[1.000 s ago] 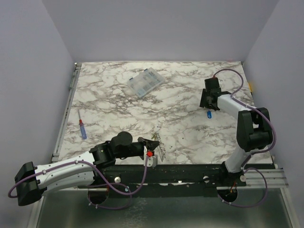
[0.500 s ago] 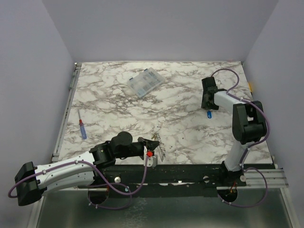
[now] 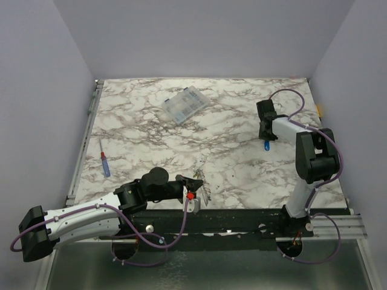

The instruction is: Put the keys on the keyring

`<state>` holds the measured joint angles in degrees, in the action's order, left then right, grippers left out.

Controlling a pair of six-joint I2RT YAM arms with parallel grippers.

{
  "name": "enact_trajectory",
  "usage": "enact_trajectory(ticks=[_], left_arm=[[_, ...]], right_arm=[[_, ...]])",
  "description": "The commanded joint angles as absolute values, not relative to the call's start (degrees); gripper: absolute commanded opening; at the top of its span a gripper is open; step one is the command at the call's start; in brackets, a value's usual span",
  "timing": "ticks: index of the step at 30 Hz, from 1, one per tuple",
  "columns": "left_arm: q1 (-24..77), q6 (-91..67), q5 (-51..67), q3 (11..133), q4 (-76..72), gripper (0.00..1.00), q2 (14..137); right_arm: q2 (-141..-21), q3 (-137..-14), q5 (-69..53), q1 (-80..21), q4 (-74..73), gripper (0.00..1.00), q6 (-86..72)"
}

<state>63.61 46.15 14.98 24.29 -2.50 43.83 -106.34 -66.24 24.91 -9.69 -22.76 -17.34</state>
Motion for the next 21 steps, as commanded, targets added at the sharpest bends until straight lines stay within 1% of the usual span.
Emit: enact_trajectory(ticks=[1,2,6,13,21], left_arm=[[63.98,45.83,16.97,23.73,-4.68,0.0,43.77],[63.98,45.82,16.96,23.73,-4.73,0.0,43.77],[64.0,45.81,17.05,23.69,-4.7,0.0,43.68],[64.04,45.75,16.98,23.64,-4.74,0.0,43.29],[63.98,45.78,16.61,23.64,-4.68,0.0,43.01]], right_arm=[[-108.01,-64.37,27.16,-9.48,-22.98,0.19,-17.57],[-108.02,-64.22,27.2,-9.49,-22.8,0.17,-17.53],[-107.85,-63.8,27.65,-9.45,-21.73,0.01,-17.46],[-105.2,-61.55,27.25,-9.49,-18.24,0.01,-15.33],[-95.54,-58.36,20.38,-10.3,-15.39,0.01,-13.94]])
